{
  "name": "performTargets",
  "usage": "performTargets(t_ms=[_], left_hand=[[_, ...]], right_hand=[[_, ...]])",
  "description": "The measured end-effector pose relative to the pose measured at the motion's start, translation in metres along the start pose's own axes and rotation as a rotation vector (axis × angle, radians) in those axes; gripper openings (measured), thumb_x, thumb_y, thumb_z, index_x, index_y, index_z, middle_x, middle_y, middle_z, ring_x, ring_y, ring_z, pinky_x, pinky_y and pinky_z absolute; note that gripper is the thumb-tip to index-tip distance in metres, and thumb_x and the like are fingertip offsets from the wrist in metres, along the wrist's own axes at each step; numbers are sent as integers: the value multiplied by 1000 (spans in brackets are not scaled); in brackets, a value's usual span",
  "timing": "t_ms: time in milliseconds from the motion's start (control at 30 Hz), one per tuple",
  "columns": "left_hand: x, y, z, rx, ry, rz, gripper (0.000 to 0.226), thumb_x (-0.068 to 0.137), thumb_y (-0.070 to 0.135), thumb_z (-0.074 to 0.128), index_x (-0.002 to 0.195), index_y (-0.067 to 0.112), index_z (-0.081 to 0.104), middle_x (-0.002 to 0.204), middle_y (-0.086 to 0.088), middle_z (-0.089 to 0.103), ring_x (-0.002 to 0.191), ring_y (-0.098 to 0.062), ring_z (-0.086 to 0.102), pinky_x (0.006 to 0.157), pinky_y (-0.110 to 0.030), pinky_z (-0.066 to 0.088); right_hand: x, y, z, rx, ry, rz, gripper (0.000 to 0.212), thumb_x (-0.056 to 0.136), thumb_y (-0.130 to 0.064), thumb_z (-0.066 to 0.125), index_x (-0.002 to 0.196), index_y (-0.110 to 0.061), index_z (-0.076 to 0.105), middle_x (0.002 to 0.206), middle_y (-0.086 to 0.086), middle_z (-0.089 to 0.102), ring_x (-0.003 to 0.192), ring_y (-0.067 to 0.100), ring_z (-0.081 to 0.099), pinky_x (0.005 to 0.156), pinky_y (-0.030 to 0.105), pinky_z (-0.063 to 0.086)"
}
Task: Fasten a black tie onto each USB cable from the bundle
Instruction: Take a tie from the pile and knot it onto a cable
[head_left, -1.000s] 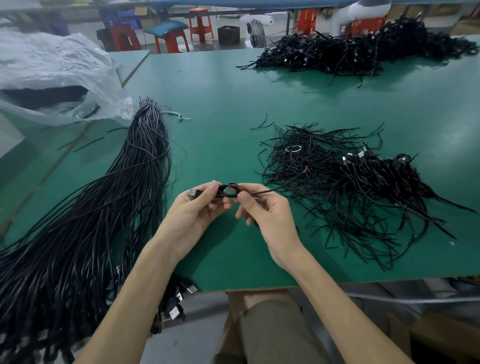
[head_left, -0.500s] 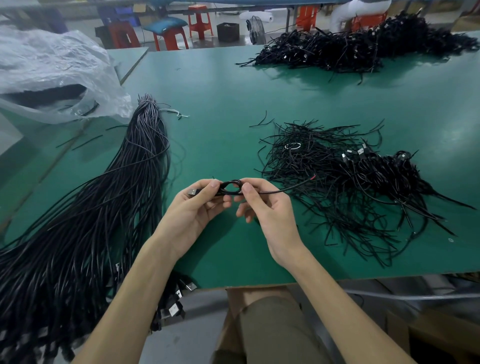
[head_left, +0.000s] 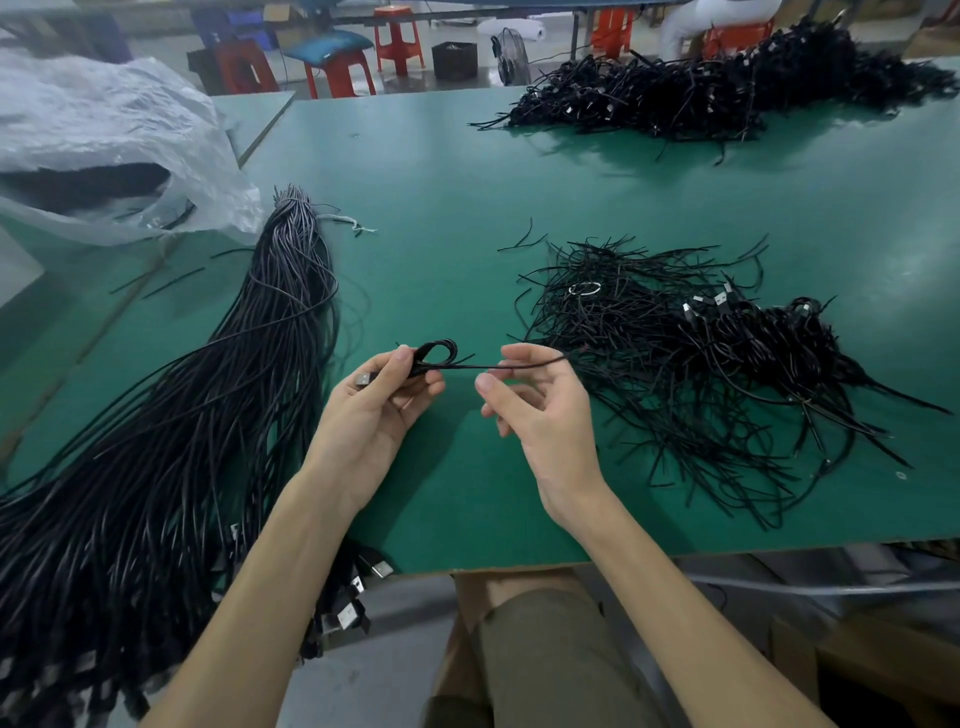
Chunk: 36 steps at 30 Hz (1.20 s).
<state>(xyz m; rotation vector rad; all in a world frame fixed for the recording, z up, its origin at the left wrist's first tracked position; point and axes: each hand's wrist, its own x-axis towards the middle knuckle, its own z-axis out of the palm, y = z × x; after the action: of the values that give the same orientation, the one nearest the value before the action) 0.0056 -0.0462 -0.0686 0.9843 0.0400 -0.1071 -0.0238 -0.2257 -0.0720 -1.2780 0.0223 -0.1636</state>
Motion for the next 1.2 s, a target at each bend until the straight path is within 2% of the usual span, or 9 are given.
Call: performTargets(t_ms=[67,133,267,367,500,667,833,967,1200], left_hand=[[0,2,0,-34,-2,16,12,96,14,65,95,3,69,87,-12,71,83,-22,70,84,-31,59],[-1,4,0,-36,-29,27,13,98,15,64,95,5,71,89,-11,72,84,-21,70,85,-31,59],[-5,6,1,36,-94,1,11,98,16,64,95,7,70,92,-12,70,87,-23,69,86,-32,58],[-8,5,5,89,-162,-17,10,98,16,62,98,8,67,96,-12,71,89,-21,69,86,-31,58],[-10,5,10,152,-209,-12,10,99,16,60,96,10,67,95,-13,73,87,-22,70,88,-31,58],[-12,1,12,248,-224,43,9,100,16,61,94,11,65,92,-17,71,84,-24,69,84,-30,57],[-10,-4,12,352,-164,176,5,96,18,69,92,15,67,91,-12,72,82,-21,70,78,-27,57],[-9,-4,11,297,-120,204,4,95,18,70,92,14,69,94,-11,74,82,-21,72,78,-27,58],[-9,-5,11,297,-60,196,12,96,18,69,99,6,69,99,-18,74,87,-24,74,77,-26,58]], right_hand=[[0,0,0,-49,-2,19,22,92,-12,75,109,-10,62,93,3,73,67,15,67,57,27,48],[-2,0,1,-159,-80,7,10,100,-20,67,100,-11,67,88,6,76,63,15,67,55,24,47],[-6,-5,8,-229,-241,-15,42,109,-34,46,89,-9,73,79,7,77,61,18,67,52,22,43],[-6,-8,9,-146,-183,-7,46,110,-35,42,87,-12,74,81,11,77,59,19,65,53,26,42],[-5,-10,8,-30,-111,13,50,110,-35,39,81,-10,71,78,9,76,56,18,62,51,24,43],[-6,-9,7,-30,-64,8,49,109,-36,41,78,-11,67,70,8,74,52,16,60,50,23,43],[-5,-5,4,-82,-52,31,43,105,-39,52,90,-1,66,74,8,74,59,14,63,53,24,46],[-5,-5,2,-162,-170,16,14,97,-25,70,100,-12,70,88,2,77,69,13,68,58,23,48],[-5,-5,3,-131,-195,49,18,86,-8,81,100,-13,69,89,-2,77,70,13,71,55,19,48]])
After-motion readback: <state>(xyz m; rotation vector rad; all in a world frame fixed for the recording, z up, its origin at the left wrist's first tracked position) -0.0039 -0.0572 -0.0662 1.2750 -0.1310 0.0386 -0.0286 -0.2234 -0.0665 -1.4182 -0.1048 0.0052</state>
